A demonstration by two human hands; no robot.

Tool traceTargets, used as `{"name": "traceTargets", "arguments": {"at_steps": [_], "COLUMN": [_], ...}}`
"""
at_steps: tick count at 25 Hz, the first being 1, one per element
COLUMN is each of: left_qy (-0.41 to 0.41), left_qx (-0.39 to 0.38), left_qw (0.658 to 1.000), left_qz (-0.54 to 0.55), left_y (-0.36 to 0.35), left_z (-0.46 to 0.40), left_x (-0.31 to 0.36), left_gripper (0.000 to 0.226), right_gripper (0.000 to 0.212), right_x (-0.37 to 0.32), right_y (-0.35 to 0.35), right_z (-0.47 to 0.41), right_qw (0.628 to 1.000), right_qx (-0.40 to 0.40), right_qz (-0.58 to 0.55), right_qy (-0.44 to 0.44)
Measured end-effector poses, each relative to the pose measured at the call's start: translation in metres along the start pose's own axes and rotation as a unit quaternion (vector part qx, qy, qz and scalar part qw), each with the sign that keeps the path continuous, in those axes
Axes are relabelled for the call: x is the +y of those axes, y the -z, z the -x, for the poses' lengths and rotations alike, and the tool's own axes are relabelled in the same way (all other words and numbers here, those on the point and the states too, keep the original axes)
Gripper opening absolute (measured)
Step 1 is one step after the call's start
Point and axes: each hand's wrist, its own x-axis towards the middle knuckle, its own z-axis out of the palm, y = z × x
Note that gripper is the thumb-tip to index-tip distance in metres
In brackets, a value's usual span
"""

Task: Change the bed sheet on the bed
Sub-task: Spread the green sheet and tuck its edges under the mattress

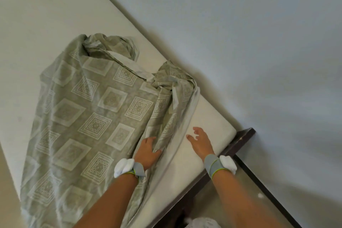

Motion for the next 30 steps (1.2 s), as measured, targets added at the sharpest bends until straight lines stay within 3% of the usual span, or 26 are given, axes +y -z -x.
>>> {"name": "traceTargets", "arguments": {"at_steps": [4, 9, 10, 12, 13, 14, 16, 19, 21, 23, 24, 27, 30], "left_qy": [0.030, 0.041, 0.047, 0.078, 0.088, 0.075, 0.005, -0.045, -0.031, -0.064, -0.089, -0.112, -0.118], "left_qx": [0.016, 0.058, 0.059, 0.067, 0.095, 0.141, 0.230, 0.231, 0.231, 0.203, 0.185, 0.201, 0.251], "left_qw": [0.999, 0.995, 0.995, 0.994, 0.991, 0.987, 0.972, 0.961, 0.961, 0.959, 0.960, 0.961, 0.956], "left_qz": [0.003, 0.070, 0.071, 0.041, 0.018, 0.006, 0.042, 0.148, 0.148, 0.184, 0.190, 0.154, 0.096], "left_y": [-0.032, -0.066, -0.072, -0.075, -0.075, -0.075, -0.072, -0.064, -0.058, -0.052, -0.049, -0.031, -0.008], "left_z": [-0.054, -0.122, -0.131, -0.136, -0.133, -0.127, -0.114, -0.087, -0.062, -0.046, -0.036, -0.006, 0.009], "left_x": [0.004, 0.031, 0.038, 0.056, 0.065, 0.075, 0.093, 0.104, 0.108, 0.109, 0.111, 0.111, 0.129], "left_gripper": [0.074, 0.092, 0.099, 0.114, 0.121, 0.125, 0.119, 0.077, 0.042, 0.019, 0.018, 0.016, 0.052], "right_gripper": [0.064, 0.096, 0.091, 0.048, 0.029, 0.024, 0.027, 0.025, 0.029, 0.049, 0.050, 0.037, 0.024], "right_x": [0.017, 0.001, -0.008, -0.039, -0.053, -0.065, -0.070, -0.058, -0.055, -0.069, -0.081, -0.139, -0.201], "right_y": [-0.001, -0.014, -0.013, -0.007, -0.004, -0.002, 0.008, 0.037, 0.055, 0.062, 0.062, 0.069, 0.110], "right_z": [-0.097, -0.193, -0.205, -0.207, -0.196, -0.176, -0.128, -0.073, -0.072, -0.088, -0.094, -0.098, -0.080], "right_qw": [0.996, 0.958, 0.951, 0.932, 0.927, 0.923, 0.924, 0.907, 0.845, 0.802, 0.804, 0.855, 0.846], "right_qx": [-0.009, -0.041, -0.046, -0.099, -0.129, -0.156, -0.200, -0.233, -0.245, -0.262, -0.266, -0.207, -0.170], "right_qz": [-0.034, -0.228, -0.246, -0.307, -0.326, -0.337, -0.318, -0.348, -0.451, -0.500, -0.497, -0.449, -0.504], "right_qy": [-0.083, -0.167, -0.184, -0.163, -0.132, -0.104, -0.068, -0.050, -0.149, -0.195, -0.190, -0.154, -0.037]}}
